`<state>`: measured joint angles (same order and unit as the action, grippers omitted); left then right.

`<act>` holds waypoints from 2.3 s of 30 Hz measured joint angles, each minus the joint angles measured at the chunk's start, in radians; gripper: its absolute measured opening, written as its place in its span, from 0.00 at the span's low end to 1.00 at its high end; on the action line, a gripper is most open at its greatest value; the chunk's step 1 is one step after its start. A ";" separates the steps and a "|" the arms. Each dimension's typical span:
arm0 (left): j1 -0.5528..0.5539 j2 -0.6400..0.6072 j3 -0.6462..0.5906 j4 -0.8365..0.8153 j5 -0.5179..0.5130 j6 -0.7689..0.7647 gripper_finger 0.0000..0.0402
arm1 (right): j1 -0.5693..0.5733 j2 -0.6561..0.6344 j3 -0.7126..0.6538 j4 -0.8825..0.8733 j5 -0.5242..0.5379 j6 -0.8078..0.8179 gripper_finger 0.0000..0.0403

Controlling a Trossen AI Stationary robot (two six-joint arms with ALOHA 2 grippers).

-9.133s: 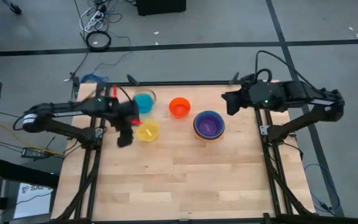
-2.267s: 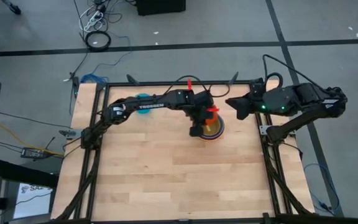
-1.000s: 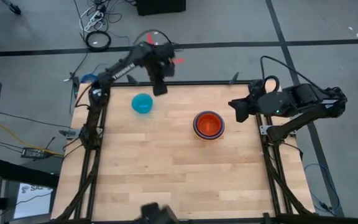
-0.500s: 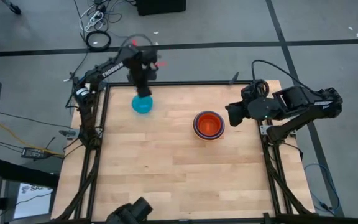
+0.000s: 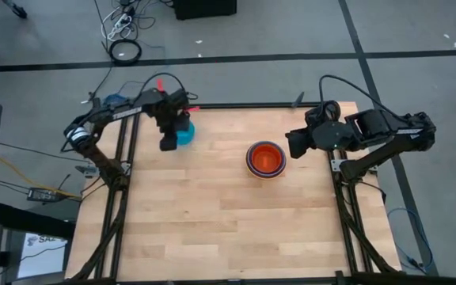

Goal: Nest bowls inside each other
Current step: Stack the blue bowl on the top of the orange bowl

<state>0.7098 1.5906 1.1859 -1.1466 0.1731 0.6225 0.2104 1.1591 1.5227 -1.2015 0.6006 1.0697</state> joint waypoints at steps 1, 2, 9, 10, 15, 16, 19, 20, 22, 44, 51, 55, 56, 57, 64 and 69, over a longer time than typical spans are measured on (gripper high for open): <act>-0.006 -0.015 -0.015 0.048 -0.027 0.026 0.39 | 0.000 0.000 0.000 0.000 0.000 0.004 0.25; -0.013 -0.027 -0.029 0.097 -0.050 0.052 0.39 | 0.000 0.000 0.000 0.002 -0.001 0.009 0.25; -0.023 -0.018 -0.072 0.270 -0.069 0.128 0.39 | -0.001 0.000 0.000 0.023 -0.003 0.027 0.25; -0.024 -0.013 -0.073 0.267 -0.068 0.125 0.39 | -0.003 0.000 0.000 0.023 -0.003 0.031 0.25; -0.025 0.003 -0.075 0.261 -0.065 0.108 0.39 | -0.005 0.000 0.000 0.023 -0.002 0.036 0.25; -0.025 0.005 -0.076 0.263 -0.064 0.107 0.39 | -0.006 0.000 0.000 0.023 -0.002 0.036 0.25; -0.025 0.006 -0.093 0.276 -0.064 0.104 0.39 | -0.011 0.000 0.000 0.023 -0.002 0.036 0.25; -0.025 0.006 -0.103 0.281 -0.065 0.103 0.39 | -0.012 0.000 0.000 0.023 -0.002 0.036 0.25; -0.025 0.007 -0.124 0.286 -0.065 0.100 0.39 | -0.018 0.000 0.000 0.023 -0.001 0.032 0.25; -0.023 0.072 -0.209 0.507 -0.096 0.028 0.38 | -0.023 0.000 0.000 0.078 0.000 -0.128 0.25; -0.022 0.164 -0.167 0.458 -0.071 -0.135 0.10 | -0.024 0.000 0.000 0.104 -0.014 -0.120 0.25; -0.037 0.113 -0.080 0.424 -0.028 -0.169 0.02 | -0.035 0.000 0.000 0.107 -0.014 -0.122 0.25; -0.046 0.091 -0.040 0.426 -0.021 -0.171 0.02 | -0.040 0.000 0.000 0.107 -0.014 -0.127 0.25; -0.058 0.071 0.007 0.411 -0.012 -0.176 0.02 | -0.044 0.000 0.000 0.107 -0.014 -0.131 0.25; -0.261 0.062 0.401 0.482 0.199 -0.380 0.01 | -0.072 -0.001 0.000 0.109 -0.014 -0.165 0.25; -0.395 0.183 0.563 0.580 0.185 -0.488 0.01 | -0.081 -0.001 0.000 0.120 -0.014 -0.174 0.25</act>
<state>0.3148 1.7736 1.7491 -0.5665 0.3584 0.1345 0.1297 1.1580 1.5226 -1.0813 0.5862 0.8954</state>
